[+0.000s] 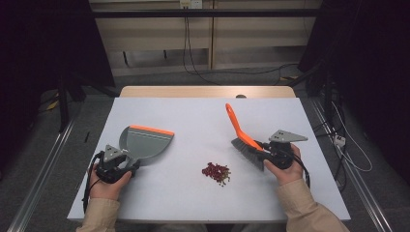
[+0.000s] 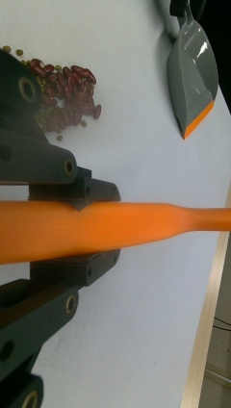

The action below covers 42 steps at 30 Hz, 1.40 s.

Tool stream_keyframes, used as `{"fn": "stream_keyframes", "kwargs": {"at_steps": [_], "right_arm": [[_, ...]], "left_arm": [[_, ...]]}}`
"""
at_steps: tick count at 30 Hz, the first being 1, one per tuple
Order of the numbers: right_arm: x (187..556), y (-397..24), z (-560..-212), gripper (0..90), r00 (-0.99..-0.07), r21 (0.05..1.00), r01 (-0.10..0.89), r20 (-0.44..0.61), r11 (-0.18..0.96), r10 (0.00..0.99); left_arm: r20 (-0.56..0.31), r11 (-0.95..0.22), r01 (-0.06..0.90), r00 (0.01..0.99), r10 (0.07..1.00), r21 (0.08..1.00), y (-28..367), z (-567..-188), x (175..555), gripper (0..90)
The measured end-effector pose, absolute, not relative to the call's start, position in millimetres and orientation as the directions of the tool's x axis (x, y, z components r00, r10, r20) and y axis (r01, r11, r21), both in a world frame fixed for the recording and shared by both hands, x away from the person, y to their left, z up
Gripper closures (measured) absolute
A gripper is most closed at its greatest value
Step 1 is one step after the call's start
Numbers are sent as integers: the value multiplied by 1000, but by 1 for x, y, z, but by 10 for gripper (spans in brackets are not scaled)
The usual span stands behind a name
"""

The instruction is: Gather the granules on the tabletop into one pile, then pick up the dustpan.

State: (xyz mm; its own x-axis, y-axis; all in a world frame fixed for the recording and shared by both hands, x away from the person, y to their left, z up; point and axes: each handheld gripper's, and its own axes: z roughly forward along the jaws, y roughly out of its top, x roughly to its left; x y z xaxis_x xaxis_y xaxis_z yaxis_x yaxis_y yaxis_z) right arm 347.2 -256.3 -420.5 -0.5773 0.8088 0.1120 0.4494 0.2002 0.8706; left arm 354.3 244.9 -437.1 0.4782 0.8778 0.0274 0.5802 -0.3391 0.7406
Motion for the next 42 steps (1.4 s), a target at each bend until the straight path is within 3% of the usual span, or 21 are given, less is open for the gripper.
{"fn": "stream_keyframes", "kwargs": {"at_steps": [3, 5, 8, 26, 42], "right_arm": [[347, -256, -420, 709, -577, 871, 449, 113, 199, 809], [347, -257, -420, 709, -577, 872, 448, 114, 197, 809], [347, -257, -421, 709, -575, 871, 452, 118, 194, 810], [347, -258, -421, 709, -573, 873, 452, 125, 185, 810], [348, -259, -421, 709, -564, 871, 458, 130, 178, 815]], "left_arm": [[4, -337, 598, 488, 873, 727, 245, -442, 357, 443], [12, -347, 592, 495, 869, 727, 245, -443, 359, 558], [5, -335, 597, 484, 875, 729, 248, -443, 362, 620], [-12, -343, 522, 561, 828, 781, 249, -424, 358, 630], [-51, -420, 446, 731, 680, 790, 233, -412, 341, 630]]}}
